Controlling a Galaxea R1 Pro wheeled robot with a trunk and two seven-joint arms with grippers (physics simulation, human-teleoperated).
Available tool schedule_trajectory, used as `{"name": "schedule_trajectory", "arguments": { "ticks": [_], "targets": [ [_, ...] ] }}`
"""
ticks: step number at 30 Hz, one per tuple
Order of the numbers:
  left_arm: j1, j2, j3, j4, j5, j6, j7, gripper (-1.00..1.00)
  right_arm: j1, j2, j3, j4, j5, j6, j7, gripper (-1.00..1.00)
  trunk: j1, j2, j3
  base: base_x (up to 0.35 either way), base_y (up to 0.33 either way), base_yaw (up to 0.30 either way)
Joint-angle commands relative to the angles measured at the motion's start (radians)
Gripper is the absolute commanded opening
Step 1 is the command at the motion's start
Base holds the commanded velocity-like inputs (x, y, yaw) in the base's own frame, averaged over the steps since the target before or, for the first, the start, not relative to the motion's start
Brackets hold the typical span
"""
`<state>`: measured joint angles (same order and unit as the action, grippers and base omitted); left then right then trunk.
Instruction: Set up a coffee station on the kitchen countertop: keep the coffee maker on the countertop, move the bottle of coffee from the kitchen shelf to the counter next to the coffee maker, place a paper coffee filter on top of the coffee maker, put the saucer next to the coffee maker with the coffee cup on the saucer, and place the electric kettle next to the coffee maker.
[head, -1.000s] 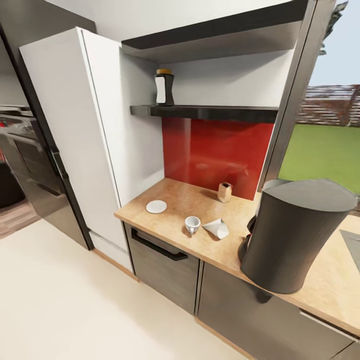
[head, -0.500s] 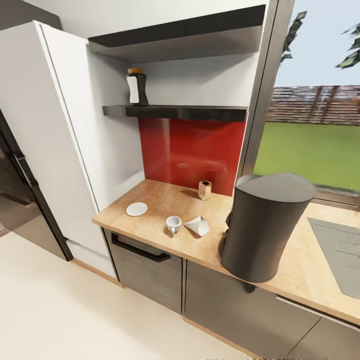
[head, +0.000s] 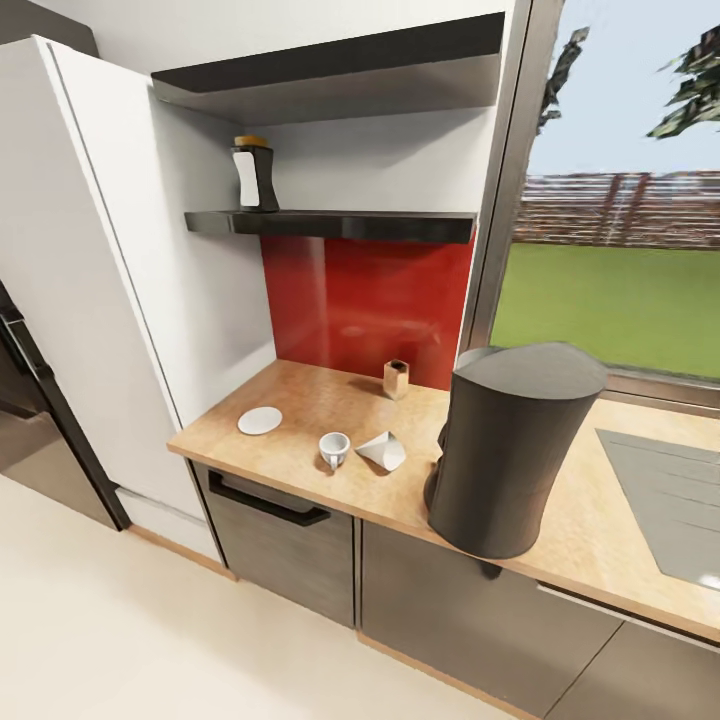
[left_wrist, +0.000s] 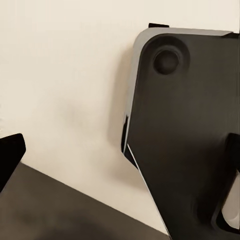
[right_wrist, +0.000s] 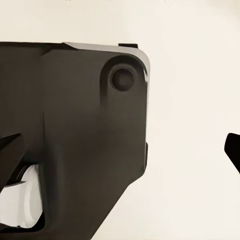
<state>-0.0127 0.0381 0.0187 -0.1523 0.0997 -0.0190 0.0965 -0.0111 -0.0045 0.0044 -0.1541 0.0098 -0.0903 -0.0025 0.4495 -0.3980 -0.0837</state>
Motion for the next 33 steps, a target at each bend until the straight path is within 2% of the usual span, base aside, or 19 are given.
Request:
{"name": "schedule_trajectory", "arguments": {
  "ticks": [1, 5, 10, 13, 16, 18, 22, 25, 28, 29, 33],
  "targets": [
    [-0.001, 0.001, 0.001, -0.014, 0.010, -0.002, 0.000, 1.00, -0.001, 0.000, 0.000, 0.001, 0.001, -0.004, 0.000, 1.00, 0.001, -0.002, -0.002, 0.000, 0.000, 0.000],
    [-0.002, 0.001, 0.001, -0.079, 0.009, -0.001, 0.000, 1.00, -0.001, -0.001, 0.000, 0.001, 0.000, -0.004, -0.001, 1.00, 0.001, -0.002, -0.002, 0.000, 0.000, 0.000],
    [-0.002, -0.004, -0.003, -0.249, 0.009, 0.001, -0.001, 1.00, 0.000, -0.002, -0.001, 0.000, -0.001, -0.003, 0.001, 1.00, 0.001, -0.002, -0.002, 0.000, 0.000, 0.000],
    [-0.008, -0.007, -0.019, -0.356, 0.003, 0.001, -0.002, 1.00, -0.001, -0.002, -0.002, -0.001, -0.001, -0.003, 0.001, 1.00, 0.001, -0.002, -0.002, 0.000, 0.000, 0.000],
    [-0.026, -0.011, -0.051, -0.460, -0.005, 0.001, -0.006, 1.00, -0.001, -0.002, -0.003, -0.002, -0.001, -0.003, 0.001, 1.00, 0.001, -0.002, -0.002, 0.000, 0.000, 0.000],
    [-0.061, -0.017, -0.089, -0.562, -0.007, 0.003, -0.016, 1.00, 0.000, -0.005, -0.005, -0.002, -0.003, -0.003, 0.000, 1.00, 0.001, -0.002, -0.002, 0.000, 0.000, 0.000],
    [-0.137, -0.021, -0.115, -0.636, -0.007, 0.016, -0.019, 1.00, -0.001, -0.006, -0.006, -0.002, -0.003, -0.003, 0.000, 1.00, 0.001, -0.002, -0.002, 0.000, 0.000, 0.000],
    [-0.207, -0.024, -0.122, -0.657, -0.007, 0.045, -0.020, 1.00, 0.000, -0.006, -0.007, -0.002, -0.004, -0.003, -0.001, 1.00, 0.001, -0.002, -0.002, 0.000, 0.000, -0.066],
    [-0.278, -0.032, -0.125, -0.664, -0.007, 0.112, -0.021, 1.00, -0.001, -0.006, -0.007, -0.002, -0.004, -0.003, -0.001, 1.00, 0.001, -0.002, -0.002, 0.000, 0.000, -0.183],
    [-0.324, -0.035, -0.125, -0.665, -0.008, 0.151, -0.026, 1.00, -0.001, -0.006, -0.007, -0.002, -0.004, -0.003, -0.001, 1.00, 0.001, -0.002, -0.002, 0.000, 0.000, -0.241],
    [-0.408, -0.042, -0.126, -0.665, -0.008, 0.179, -0.047, 1.00, 0.000, -0.008, -0.007, -0.002, -0.004, -0.003, -0.002, 1.00, 0.001, -0.002, -0.002, 0.000, 0.000, -0.256]
  ]
}}
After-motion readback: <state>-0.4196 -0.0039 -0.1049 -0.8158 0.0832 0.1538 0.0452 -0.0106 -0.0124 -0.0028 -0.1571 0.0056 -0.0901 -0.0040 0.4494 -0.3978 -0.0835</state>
